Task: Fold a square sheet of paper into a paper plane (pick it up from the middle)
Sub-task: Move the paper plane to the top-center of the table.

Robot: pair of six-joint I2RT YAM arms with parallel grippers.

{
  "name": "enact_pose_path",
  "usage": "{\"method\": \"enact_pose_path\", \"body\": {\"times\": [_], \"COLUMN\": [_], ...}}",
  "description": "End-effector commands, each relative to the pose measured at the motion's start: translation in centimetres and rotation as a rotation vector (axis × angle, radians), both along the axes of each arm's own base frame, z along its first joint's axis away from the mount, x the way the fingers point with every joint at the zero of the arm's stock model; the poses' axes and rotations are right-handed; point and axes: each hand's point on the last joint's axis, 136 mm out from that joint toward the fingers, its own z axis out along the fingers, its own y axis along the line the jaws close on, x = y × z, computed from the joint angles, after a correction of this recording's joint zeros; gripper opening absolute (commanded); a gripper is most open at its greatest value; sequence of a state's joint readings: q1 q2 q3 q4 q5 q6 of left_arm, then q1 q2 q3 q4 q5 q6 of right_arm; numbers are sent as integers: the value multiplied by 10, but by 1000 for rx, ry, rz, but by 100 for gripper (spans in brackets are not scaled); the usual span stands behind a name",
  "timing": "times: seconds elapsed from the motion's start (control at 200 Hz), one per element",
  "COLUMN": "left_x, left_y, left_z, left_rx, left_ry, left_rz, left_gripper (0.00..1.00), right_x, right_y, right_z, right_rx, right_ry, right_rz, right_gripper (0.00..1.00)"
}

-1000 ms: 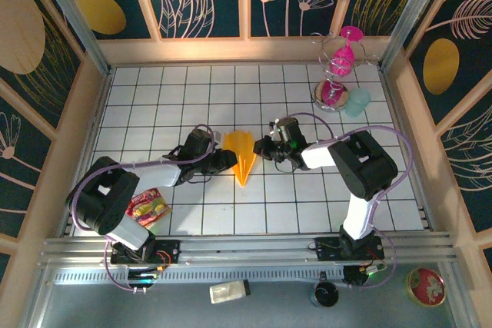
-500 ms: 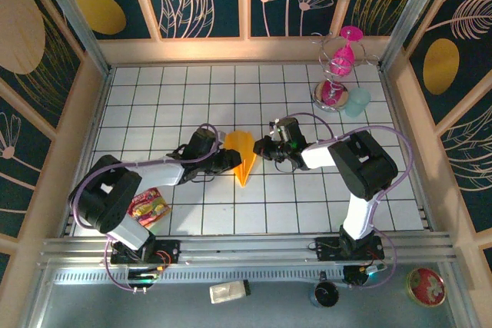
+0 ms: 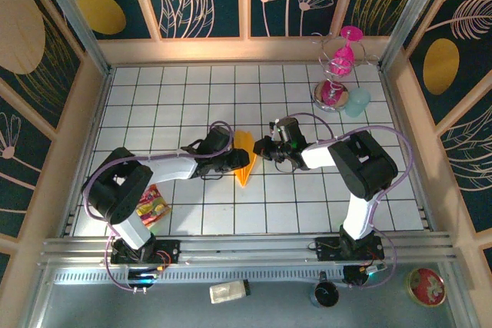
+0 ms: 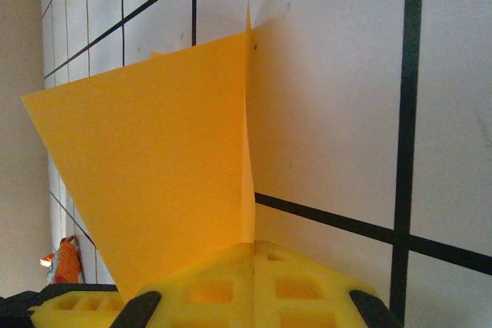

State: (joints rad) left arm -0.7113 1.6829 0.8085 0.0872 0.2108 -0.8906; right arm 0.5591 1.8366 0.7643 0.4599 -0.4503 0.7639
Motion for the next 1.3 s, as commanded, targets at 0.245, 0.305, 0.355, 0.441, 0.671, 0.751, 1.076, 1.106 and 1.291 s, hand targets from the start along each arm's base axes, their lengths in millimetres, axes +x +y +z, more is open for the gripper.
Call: {"method": "enact_pose_path", "body": {"times": [0.245,0.305,0.355,0.441,0.671,0.751,1.076,1.106,1.291], "left_x": [1,1,1,0,-2,4,7,8,13], "left_y": [2,1,1,0,6,0,0,0,3], "left_z": [-14,-15,-17,-20,-26,-19,-15,-14,-7], "left_rx": [174,192,213,247,308,288,289,291,313], "left_ry": [-9,-11,-11,-14,-13,-29,-45,-47,-80], "left_rz": [-8,-11,-12,-17,-14,-12,1,2,9], "left_gripper": [46,46,45,44,38,37,21,18,10], "right_x": [4,4,4,3,3,3,6,7,13], "right_y": [4,4,4,4,4,4,-2,-4,-24], "right_z": [7,7,7,7,8,8,19,21,34], "right_rx": [6,7,7,7,8,9,-19,-25,-99], "right_ry": [-16,-17,-18,-18,-19,-19,-51,-57,-110], "right_rz": [1,2,1,1,2,2,-22,-30,-110], "right_gripper": [0,0,0,0,0,0,22,26,45]}}
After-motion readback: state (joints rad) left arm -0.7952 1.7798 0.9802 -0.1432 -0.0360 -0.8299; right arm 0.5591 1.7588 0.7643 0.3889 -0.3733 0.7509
